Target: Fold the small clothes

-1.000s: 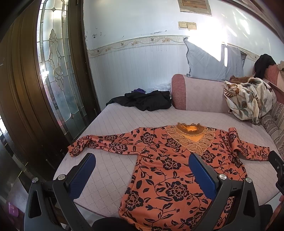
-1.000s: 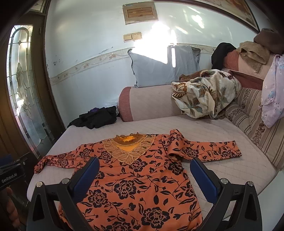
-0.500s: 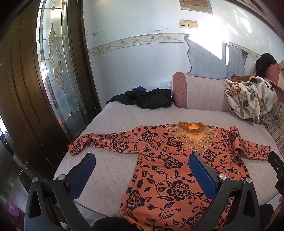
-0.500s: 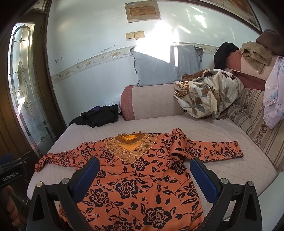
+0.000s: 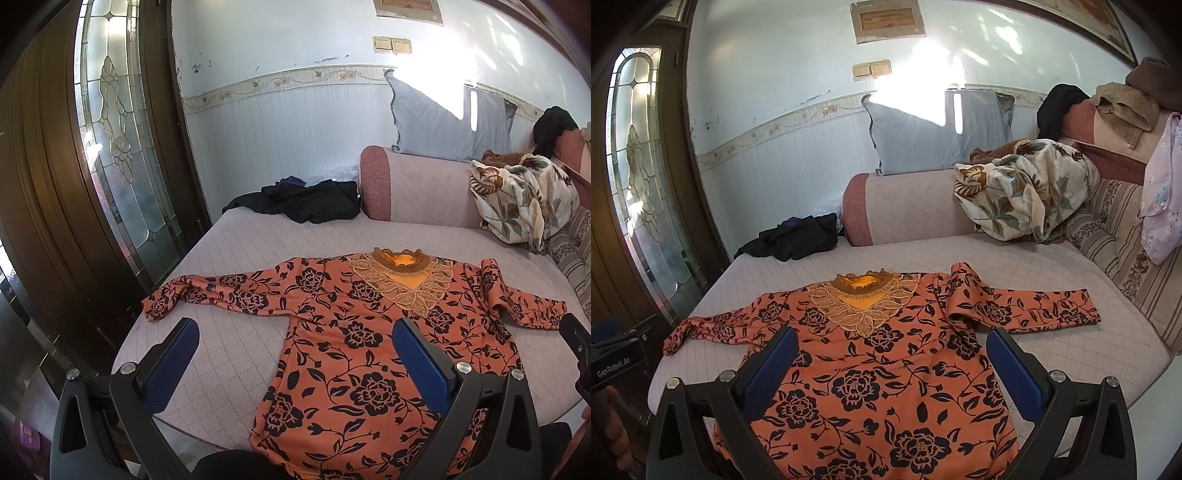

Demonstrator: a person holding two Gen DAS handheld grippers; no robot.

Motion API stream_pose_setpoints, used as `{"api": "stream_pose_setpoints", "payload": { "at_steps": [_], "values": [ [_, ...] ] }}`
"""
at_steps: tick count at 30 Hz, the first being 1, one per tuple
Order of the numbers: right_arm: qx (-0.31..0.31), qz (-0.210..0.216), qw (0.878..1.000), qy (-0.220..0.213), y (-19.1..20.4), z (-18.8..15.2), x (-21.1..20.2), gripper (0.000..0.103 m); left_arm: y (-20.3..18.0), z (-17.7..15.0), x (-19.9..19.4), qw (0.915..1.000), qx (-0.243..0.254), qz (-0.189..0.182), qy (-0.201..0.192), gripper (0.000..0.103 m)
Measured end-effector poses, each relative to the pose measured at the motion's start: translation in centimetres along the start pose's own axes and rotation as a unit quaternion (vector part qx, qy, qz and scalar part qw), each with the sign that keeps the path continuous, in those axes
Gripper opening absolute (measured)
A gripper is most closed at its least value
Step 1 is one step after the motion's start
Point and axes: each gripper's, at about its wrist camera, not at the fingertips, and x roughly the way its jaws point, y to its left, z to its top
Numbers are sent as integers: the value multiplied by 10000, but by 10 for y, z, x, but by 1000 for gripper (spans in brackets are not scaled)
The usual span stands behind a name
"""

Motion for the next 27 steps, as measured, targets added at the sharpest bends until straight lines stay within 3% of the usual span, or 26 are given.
{"api": "stream_pose_setpoints", "payload": {
  "at_steps": [27],
  "values": [
    [178,13,9995,267,-10,-6,26,103,-11,1,27,9996,72,80,249,103]
  ]
}}
